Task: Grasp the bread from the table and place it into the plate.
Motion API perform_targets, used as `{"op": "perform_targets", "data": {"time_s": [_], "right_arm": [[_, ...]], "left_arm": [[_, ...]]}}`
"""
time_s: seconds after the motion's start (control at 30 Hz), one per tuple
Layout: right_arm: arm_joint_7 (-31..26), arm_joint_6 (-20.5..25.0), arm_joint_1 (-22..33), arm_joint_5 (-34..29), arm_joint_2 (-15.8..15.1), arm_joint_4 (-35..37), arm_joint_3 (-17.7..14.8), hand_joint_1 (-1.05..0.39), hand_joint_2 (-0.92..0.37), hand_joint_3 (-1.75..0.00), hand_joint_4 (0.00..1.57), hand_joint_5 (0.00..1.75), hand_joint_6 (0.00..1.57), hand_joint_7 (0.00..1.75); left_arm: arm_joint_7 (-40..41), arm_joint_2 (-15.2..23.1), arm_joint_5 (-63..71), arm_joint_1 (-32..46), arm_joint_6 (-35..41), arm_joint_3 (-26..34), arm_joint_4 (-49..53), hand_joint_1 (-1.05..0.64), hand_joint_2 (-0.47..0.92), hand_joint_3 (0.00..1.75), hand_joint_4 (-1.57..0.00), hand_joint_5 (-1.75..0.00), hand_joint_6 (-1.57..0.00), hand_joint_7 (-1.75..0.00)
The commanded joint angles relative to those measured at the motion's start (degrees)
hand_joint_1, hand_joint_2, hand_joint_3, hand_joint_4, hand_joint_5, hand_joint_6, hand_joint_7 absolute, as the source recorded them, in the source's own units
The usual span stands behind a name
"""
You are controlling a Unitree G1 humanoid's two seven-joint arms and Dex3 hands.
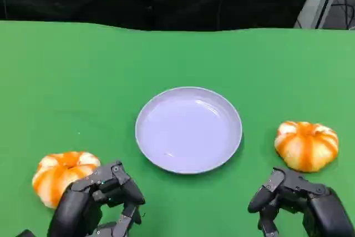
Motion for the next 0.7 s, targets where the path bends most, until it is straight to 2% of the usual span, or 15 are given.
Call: {"op": "perform_targets", "data": {"time_s": [0.03,0.57,0.63,0.7], "right_arm": [[-0.1,-0.5,0.1,0.2,-0.5,0.2,-0.2,0.02,-0.3,-1.42,0.76,1.6,0.8,1.34],[-0.1,0.2,0.1,0.0,-0.5,-0.2,0.0,0.01,-0.32,-1.4,0.76,1.6,0.8,1.35],[-0.2,0.0,0.0,0.0,-0.4,-0.1,0.0,0.03,-0.32,-1.41,0.76,1.6,0.8,1.35],[-0.2,0.0,-0.1,-0.1,-0.4,0.0,0.1,0.03,-0.31,-1.41,0.76,1.6,0.79,1.34]], "left_arm": [[-0.4,0.9,-0.1,0.4,0.8,0.2,-0.9,-0.15,0.57,1.07,-0.79,-1.66,-0.76,-1.46],[-0.6,1.1,-0.5,0.3,0.5,0.5,-0.9,-0.16,0.56,1.1,-0.77,-1.67,-0.75,-1.46],[0.4,0.8,0.1,0.0,-1.2,1.5,-0.7,-0.14,0.67,0.91,-0.72,-1.49,-0.73,-1.27],[1.0,0.5,0.5,-0.1,-2.1,2.0,-0.5,-0.15,0.8,0.65,-0.68,-1.31,-0.74,-1.04]]}}
